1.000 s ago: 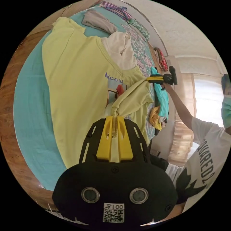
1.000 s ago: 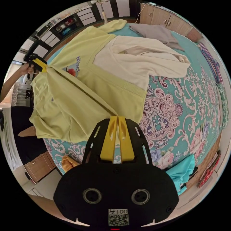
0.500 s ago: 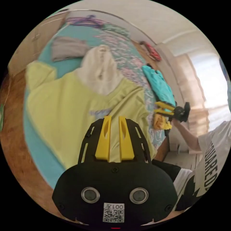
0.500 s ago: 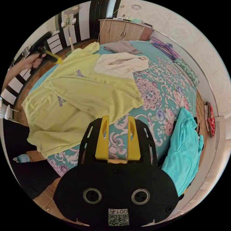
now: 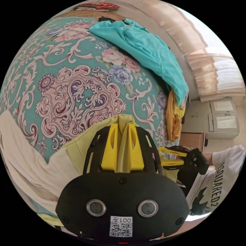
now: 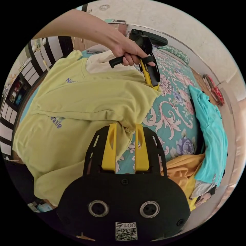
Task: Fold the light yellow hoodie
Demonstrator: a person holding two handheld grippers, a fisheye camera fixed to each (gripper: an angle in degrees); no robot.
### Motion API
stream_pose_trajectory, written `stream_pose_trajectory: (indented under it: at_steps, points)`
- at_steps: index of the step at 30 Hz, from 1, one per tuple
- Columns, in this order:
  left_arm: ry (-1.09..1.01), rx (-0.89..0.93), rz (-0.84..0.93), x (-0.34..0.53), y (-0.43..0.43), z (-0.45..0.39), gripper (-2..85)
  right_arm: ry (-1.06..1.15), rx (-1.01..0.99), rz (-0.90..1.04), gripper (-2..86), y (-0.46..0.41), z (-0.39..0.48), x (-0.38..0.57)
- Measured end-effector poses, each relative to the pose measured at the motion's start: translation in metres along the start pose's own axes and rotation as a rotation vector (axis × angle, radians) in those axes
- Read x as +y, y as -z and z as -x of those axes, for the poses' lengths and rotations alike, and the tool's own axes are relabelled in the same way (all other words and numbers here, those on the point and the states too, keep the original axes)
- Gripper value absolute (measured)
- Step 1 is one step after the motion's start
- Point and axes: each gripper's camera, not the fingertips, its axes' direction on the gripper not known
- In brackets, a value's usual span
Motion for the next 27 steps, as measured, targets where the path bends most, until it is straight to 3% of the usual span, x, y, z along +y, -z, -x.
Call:
stream_pose_trajectory:
  at_steps: [8,16,27]
  points:
    - [-0.020,0.080,0.019,-0.023,0.038,-0.021,-1.1,-0.015,0.034,-0.032,4.9,0.018,-0.049,-0.004]
    - [0.032,0.199,-0.039,-0.041,0.083,-0.027,-0.8,-0.068,0.069,-0.152,1.7,0.096,-0.082,0.031]
    - [0.117,0.292,-0.012,-0.068,0.094,-0.034,-0.5,-0.037,0.107,-0.048,0.8,0.100,-0.105,0.036]
